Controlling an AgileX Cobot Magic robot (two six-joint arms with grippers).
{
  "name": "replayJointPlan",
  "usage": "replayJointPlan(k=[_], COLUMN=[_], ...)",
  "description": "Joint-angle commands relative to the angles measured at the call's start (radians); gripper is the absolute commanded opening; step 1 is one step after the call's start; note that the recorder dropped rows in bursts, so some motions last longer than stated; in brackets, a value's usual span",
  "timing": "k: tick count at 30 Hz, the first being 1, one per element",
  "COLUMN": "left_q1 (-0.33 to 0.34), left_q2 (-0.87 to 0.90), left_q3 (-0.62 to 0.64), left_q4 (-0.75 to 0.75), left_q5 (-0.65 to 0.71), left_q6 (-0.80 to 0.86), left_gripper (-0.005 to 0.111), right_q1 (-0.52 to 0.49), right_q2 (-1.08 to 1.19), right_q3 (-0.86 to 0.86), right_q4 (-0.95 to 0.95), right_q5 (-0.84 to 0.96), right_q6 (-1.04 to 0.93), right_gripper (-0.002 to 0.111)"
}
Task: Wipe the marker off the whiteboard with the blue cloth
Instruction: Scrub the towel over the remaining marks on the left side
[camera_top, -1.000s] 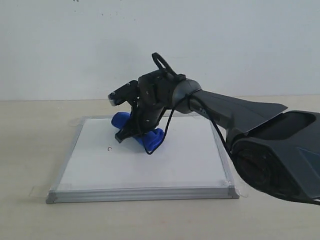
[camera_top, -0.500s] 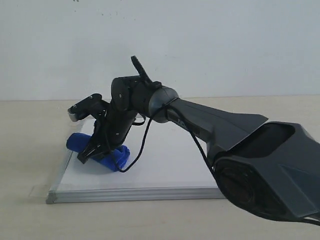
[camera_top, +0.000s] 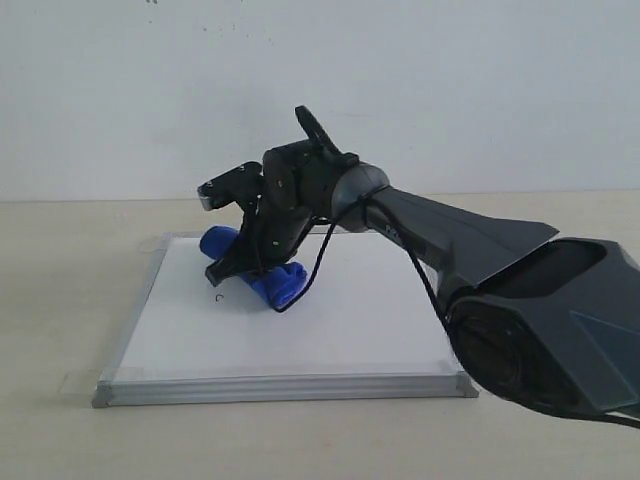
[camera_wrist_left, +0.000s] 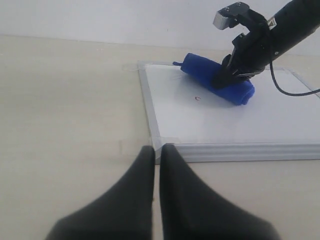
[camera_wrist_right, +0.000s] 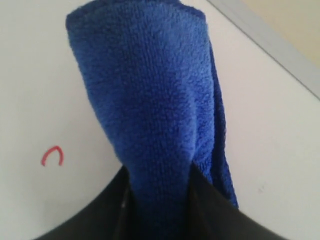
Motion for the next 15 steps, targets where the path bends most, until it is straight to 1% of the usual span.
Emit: replayJointPlan(k=[1, 4, 9, 12, 15], left_q1=[-0.002, -0.002, -0.002, -0.002, -0.002], left_q2=[-0.002, -0.002, -0.002, -0.002, -0.002], left_q3=[0.004, 0.004, 0.004, 0.004, 0.004], left_q4=[0.005, 0.005, 0.005, 0.005, 0.005], left_q5=[-0.005, -0.005, -0.005, -0.005, -0.005], left_q6=[-0.007, -0.007, -0.007, -0.007, -0.007], left_gripper=[0.004, 0.004, 0.004, 0.004, 0.004], right_q1=[0.043, 0.059, 0.06, 0.051, 0.03], right_q2=[0.018, 0.034, 0.045, 0.056, 0.069], right_q3=[-0.002, -0.002, -0.002, -0.002, -0.002], right_q4=[0.149, 0.215, 0.235, 0.122, -0.025], right_q5=[-0.102, -0.112, -0.04, -0.018, -0.007], right_q6=[-0.092, -0.138, -0.168, -0.129, -0.017], right_gripper=[0.0, 0.0, 0.0, 0.0, 0.0])
